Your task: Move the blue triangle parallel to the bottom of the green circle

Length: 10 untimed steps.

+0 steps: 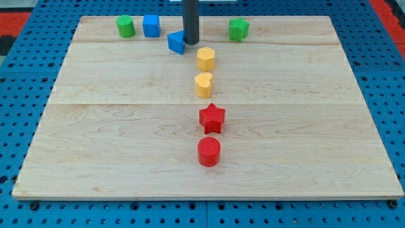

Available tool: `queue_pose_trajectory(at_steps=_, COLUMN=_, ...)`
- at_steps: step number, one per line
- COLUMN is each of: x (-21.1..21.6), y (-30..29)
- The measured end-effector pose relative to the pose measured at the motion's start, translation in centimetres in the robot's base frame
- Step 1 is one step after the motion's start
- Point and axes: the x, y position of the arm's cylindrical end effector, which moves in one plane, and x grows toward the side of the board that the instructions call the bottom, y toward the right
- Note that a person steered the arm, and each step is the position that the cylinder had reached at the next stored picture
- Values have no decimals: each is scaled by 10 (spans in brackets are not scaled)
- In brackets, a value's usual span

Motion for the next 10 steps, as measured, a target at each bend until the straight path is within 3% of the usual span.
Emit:
queue_pose_trajectory(at_steps=1, x=20, y=-56)
queue_pose_trajectory(at_steps=2, x=-19, y=-40)
queue_pose_trajectory(at_steps=4, x=-41, y=-1)
queue_pose_trajectory(at_steps=5, x=-22, y=-67)
queue_pose_trajectory(at_steps=7, x=-94, y=-47)
queue_pose_trajectory(at_steps=8, x=-106, y=-4)
queue_pose_trajectory(at_steps=9, x=-93, y=58)
queue_pose_trajectory(at_steps=10, x=-48, y=4)
